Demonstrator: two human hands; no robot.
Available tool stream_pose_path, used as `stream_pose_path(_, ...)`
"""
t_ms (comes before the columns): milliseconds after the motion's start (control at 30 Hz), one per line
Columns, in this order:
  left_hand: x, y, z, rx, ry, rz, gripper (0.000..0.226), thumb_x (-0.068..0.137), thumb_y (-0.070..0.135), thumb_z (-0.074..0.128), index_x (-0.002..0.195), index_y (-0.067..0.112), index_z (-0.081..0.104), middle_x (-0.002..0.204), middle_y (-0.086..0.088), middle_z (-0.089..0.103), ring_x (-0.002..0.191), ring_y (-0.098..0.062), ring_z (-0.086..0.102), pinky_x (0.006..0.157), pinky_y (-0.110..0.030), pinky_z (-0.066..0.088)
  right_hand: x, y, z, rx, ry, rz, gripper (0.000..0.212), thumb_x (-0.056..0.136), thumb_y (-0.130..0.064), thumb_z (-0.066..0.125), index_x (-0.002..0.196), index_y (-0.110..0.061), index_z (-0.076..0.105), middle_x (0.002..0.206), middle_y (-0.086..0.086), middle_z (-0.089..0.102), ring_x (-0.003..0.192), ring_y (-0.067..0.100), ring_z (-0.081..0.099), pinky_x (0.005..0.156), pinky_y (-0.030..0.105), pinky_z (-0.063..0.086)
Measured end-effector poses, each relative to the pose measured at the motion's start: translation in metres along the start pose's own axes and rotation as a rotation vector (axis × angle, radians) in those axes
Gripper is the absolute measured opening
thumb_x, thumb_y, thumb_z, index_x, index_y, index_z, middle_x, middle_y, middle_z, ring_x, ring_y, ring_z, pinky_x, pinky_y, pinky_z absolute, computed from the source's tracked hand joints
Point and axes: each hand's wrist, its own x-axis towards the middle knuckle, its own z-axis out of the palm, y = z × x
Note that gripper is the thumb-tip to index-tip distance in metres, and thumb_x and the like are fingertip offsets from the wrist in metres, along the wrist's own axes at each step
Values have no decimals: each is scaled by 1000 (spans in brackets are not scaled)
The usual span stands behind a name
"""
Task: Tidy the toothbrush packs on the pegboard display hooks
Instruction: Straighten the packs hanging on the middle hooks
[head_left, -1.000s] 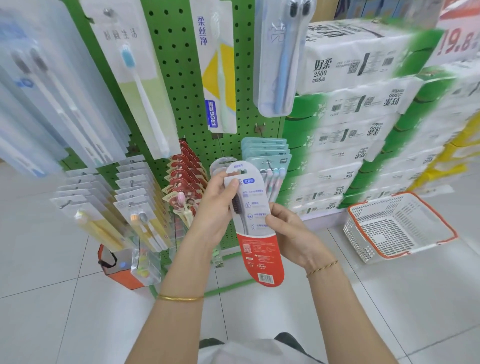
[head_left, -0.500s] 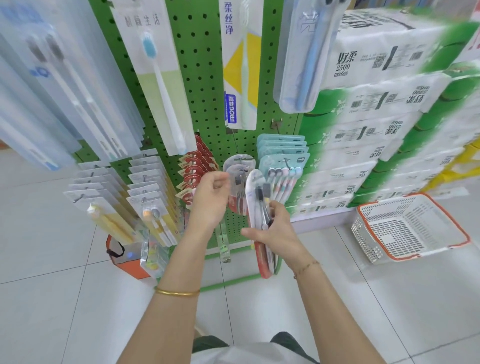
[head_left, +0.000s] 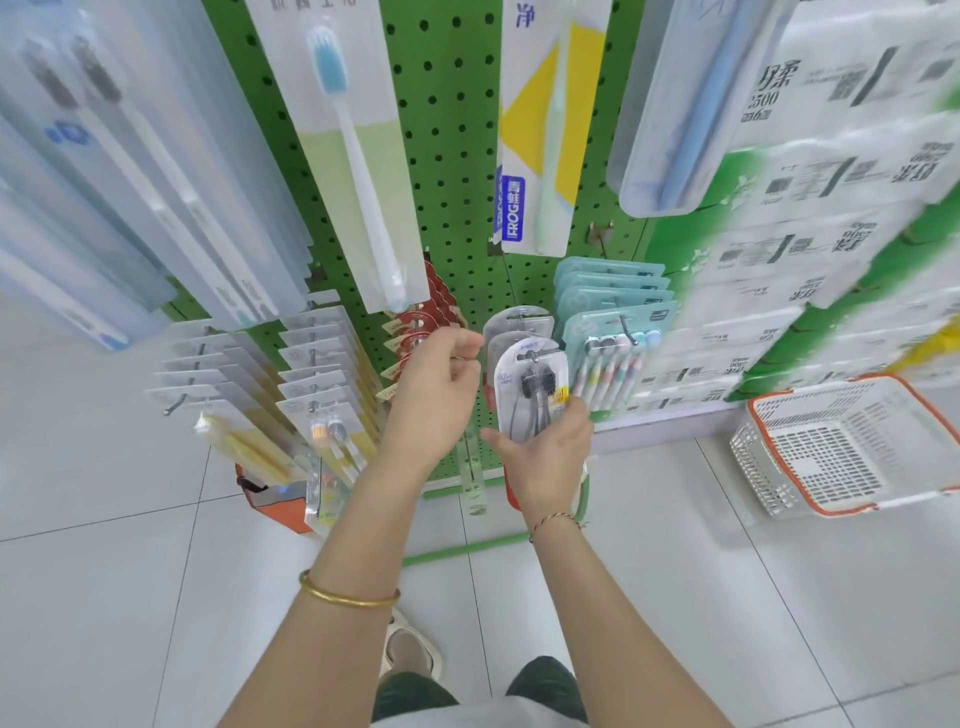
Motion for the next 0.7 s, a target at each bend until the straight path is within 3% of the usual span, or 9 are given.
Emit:
stream_pose_path(167, 10, -2, -3, 44, 19, 7, 30, 93, 0, 45, 114, 16, 59, 114, 3, 59, 98, -7, 54, 84, -13, 41, 13, -6, 20, 19, 34, 44, 106, 53, -40, 89, 133, 2, 33, 122, 16, 45, 111, 30, 40, 88, 40, 37)
stream_pose_path(400, 14, -1, -12, 53, 56, 35, 28, 93, 0, 47, 113, 15, 61, 111, 4, 61, 89, 0, 53, 83, -15, 45, 28, -23, 44, 48, 51, 78, 107, 55, -41, 88, 134, 2, 30, 123, 15, 45, 112, 31, 44, 91, 41, 40)
stream_pose_path(534, 14, -4, -18, 10, 72, 18, 28, 93, -1, 48, 106, 19, 61, 110, 4, 60, 86, 5, 53, 69, -2, 41, 41, -31, 53, 56, 58, 102, 106, 59, -42, 87, 137, -1, 27, 126, 13, 44, 114, 31, 45, 92, 41, 41)
stream_pose_path(700, 12, -7, -24, 15, 102, 12, 29, 93, 0, 47, 102, 24, 59, 111, 4, 60, 90, 1, 55, 74, -9, 43, 48, -35, 57, 6, 52, 132, 107, 61, -44, 85, 140, -5, 24, 134, 13, 41, 122, 30, 41, 99, 39, 36)
